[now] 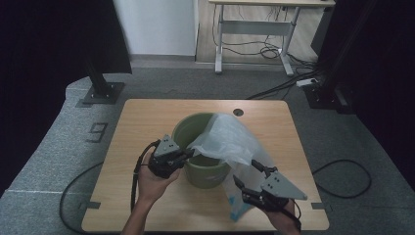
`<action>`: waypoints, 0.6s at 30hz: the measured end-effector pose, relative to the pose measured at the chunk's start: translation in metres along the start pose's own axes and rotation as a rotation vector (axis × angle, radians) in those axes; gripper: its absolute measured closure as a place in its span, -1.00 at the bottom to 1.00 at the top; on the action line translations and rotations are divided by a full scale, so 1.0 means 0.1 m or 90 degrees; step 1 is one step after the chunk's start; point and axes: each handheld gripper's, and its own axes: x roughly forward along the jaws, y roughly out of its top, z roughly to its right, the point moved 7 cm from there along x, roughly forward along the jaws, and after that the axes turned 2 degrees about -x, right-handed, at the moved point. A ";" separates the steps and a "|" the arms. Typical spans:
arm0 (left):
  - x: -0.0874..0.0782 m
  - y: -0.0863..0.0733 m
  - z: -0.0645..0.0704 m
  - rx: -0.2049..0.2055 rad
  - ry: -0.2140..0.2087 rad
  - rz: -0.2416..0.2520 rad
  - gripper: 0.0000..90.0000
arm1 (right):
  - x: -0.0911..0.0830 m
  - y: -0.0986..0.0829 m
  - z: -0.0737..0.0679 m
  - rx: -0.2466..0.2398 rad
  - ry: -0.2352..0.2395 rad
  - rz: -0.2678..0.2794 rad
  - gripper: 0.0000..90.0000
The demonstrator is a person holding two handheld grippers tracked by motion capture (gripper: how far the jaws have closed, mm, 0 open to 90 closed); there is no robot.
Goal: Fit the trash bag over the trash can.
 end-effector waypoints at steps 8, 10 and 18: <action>0.00 -0.01 0.00 0.006 0.003 -0.004 1.00 | 0.13 -0.27 -0.06 0.032 -0.065 -0.052 -0.48; 0.00 -0.01 -0.02 0.002 0.001 -0.003 1.00 | 0.19 -0.37 -0.02 0.044 -0.080 -0.063 -0.48; 0.00 0.00 0.00 -0.002 -0.007 0.001 1.00 | 0.43 -0.70 0.04 0.090 -0.090 -0.088 -0.32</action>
